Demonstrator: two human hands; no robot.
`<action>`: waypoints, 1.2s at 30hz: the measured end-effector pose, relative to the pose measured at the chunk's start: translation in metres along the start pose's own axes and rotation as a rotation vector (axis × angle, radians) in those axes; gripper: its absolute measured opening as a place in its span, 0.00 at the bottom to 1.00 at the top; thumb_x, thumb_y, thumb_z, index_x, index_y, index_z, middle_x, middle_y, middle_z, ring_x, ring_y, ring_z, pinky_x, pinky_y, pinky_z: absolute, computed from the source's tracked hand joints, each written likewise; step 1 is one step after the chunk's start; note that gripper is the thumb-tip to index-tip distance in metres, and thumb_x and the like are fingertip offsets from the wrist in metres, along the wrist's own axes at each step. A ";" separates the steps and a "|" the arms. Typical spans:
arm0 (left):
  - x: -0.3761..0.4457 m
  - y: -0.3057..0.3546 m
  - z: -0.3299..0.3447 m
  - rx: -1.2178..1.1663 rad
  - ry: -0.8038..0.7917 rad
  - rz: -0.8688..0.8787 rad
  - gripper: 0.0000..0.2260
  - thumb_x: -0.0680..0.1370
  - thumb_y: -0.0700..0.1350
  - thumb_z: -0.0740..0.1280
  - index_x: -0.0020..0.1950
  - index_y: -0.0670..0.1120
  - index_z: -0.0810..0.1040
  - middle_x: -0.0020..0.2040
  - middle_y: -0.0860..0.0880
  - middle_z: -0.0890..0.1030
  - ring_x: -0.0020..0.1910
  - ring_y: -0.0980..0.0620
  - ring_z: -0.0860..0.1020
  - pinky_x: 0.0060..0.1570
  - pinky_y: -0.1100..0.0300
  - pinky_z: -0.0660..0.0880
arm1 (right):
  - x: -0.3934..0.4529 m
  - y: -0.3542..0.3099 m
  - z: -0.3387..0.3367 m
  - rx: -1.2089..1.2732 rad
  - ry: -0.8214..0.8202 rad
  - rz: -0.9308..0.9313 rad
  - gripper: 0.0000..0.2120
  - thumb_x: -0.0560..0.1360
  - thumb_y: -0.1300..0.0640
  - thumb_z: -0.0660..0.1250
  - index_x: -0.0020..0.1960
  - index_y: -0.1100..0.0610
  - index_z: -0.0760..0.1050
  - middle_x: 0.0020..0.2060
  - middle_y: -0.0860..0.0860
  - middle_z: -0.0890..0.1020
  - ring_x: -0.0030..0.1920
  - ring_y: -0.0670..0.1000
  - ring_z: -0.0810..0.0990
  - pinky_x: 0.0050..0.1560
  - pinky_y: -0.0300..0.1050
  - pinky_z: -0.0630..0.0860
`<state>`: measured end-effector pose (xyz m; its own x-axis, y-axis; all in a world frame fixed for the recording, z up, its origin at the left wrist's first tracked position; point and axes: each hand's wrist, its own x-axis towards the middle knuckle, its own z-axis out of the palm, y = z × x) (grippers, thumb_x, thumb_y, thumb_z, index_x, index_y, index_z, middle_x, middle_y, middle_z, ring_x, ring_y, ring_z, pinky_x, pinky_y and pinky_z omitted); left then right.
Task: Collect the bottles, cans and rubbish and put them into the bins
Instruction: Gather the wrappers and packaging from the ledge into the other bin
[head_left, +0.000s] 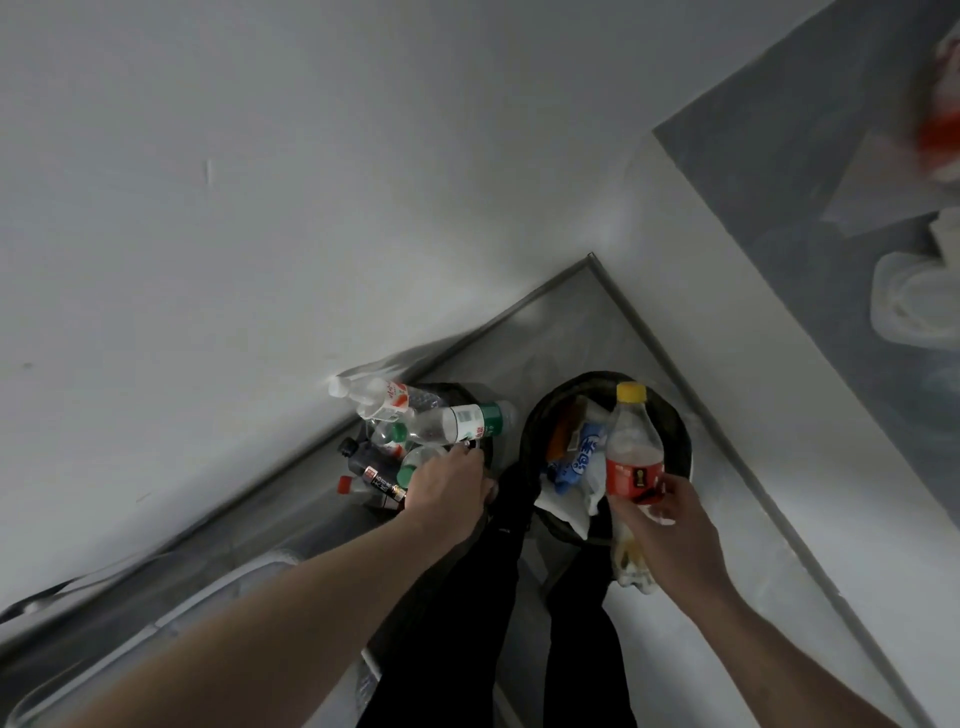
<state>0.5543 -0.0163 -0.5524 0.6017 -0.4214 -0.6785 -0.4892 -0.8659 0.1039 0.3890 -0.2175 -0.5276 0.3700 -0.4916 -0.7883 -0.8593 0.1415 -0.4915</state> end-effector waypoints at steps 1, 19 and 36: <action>-0.002 0.004 -0.003 -0.021 0.017 0.011 0.10 0.83 0.51 0.61 0.58 0.47 0.76 0.55 0.48 0.78 0.55 0.43 0.78 0.43 0.53 0.69 | 0.000 0.003 -0.002 0.008 0.009 0.009 0.23 0.71 0.42 0.77 0.61 0.45 0.72 0.50 0.40 0.80 0.49 0.39 0.77 0.47 0.45 0.72; 0.055 0.091 -0.057 -0.468 0.205 0.230 0.06 0.75 0.48 0.65 0.47 0.53 0.82 0.42 0.56 0.84 0.40 0.53 0.80 0.38 0.60 0.75 | 0.044 0.036 -0.031 -0.013 0.152 -0.099 0.23 0.68 0.48 0.80 0.57 0.45 0.72 0.50 0.43 0.80 0.49 0.46 0.79 0.43 0.43 0.74; 0.097 0.110 -0.014 -0.355 -0.110 0.213 0.21 0.81 0.43 0.61 0.74 0.53 0.68 0.72 0.51 0.70 0.66 0.43 0.74 0.66 0.48 0.72 | 0.104 0.032 -0.012 -0.188 0.046 -0.058 0.34 0.72 0.54 0.76 0.74 0.48 0.67 0.67 0.52 0.75 0.62 0.54 0.76 0.58 0.49 0.75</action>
<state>0.5676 -0.1557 -0.5971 0.4302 -0.5862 -0.6865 -0.3358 -0.8098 0.4810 0.3960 -0.2739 -0.6208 0.4078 -0.5339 -0.7407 -0.8895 -0.0493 -0.4542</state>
